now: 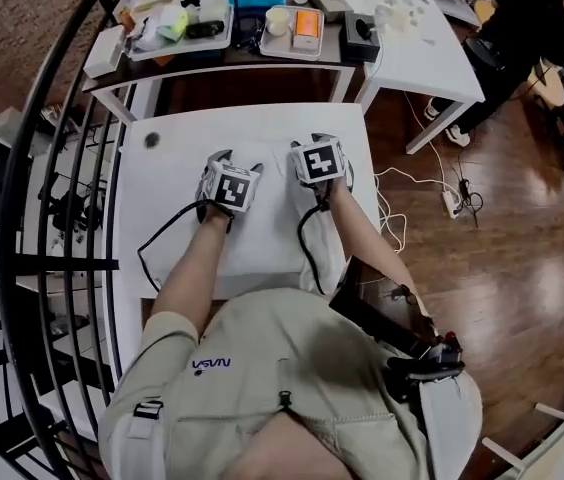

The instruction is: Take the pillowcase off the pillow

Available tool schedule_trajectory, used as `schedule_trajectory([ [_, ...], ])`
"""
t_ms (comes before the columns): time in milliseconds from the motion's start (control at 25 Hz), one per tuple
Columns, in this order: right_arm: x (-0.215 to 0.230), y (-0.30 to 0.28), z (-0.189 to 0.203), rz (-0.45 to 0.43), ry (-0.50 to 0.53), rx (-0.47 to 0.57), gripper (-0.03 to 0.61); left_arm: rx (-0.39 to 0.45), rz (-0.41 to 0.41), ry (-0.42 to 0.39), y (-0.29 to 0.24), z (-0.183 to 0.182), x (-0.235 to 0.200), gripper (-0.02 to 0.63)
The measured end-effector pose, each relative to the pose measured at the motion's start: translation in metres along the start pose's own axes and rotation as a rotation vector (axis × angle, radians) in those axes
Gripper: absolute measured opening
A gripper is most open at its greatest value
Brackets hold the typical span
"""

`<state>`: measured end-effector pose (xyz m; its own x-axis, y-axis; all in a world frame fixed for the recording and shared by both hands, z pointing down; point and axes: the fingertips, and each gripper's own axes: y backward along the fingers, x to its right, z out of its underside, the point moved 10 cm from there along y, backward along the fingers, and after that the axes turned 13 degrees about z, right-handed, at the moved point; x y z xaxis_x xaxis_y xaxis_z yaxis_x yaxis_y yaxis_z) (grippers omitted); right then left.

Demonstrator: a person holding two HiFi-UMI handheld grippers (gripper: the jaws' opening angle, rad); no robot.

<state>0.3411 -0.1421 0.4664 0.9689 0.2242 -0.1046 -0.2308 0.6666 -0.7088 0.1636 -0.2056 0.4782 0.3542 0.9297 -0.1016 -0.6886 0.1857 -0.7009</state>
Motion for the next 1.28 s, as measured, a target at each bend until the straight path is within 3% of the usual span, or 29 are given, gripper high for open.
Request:
schedule_trajectory([
  [160,-0.001,-0.016,0.014,-0.039,0.002,-0.036,0.193,-0.031,0.017,0.008,0.006,0.011,0.01,0.213],
  [240,0.004,-0.016,0.027,0.023,0.011,-0.123,0.193,-0.021,0.014,-0.018,0.008,0.017,0.015,0.14],
  [320,0.003,-0.015,0.028,0.051,0.044,-0.115,0.185,0.015,0.009,-0.038,0.013,0.023,0.02,0.084],
  [360,-0.001,-0.014,0.025,0.04,0.059,-0.073,0.155,0.044,0.007,-0.034,0.018,0.025,0.022,0.063],
  [440,-0.003,-0.011,0.023,0.05,0.077,-0.018,0.029,0.114,0.006,-0.005,0.033,0.027,0.024,0.038],
  [600,0.009,0.002,0.022,0.121,0.039,0.036,0.017,0.232,0.005,0.038,0.063,0.024,0.028,0.029],
  [720,0.017,0.014,0.014,0.17,-0.004,0.114,0.017,0.28,0.001,0.022,0.073,0.031,0.024,0.028],
  [880,0.03,0.023,0.016,0.24,-0.067,0.142,0.015,0.346,0.002,0.03,0.089,0.031,0.026,0.027],
  [1040,0.044,0.028,0.018,0.301,-0.151,0.181,0.014,0.371,0.002,0.031,0.107,0.029,0.035,0.025],
  [1280,0.07,0.026,0.03,0.421,-0.226,0.144,0.012,0.396,-0.02,0.042,0.111,0.031,0.026,0.025],
])
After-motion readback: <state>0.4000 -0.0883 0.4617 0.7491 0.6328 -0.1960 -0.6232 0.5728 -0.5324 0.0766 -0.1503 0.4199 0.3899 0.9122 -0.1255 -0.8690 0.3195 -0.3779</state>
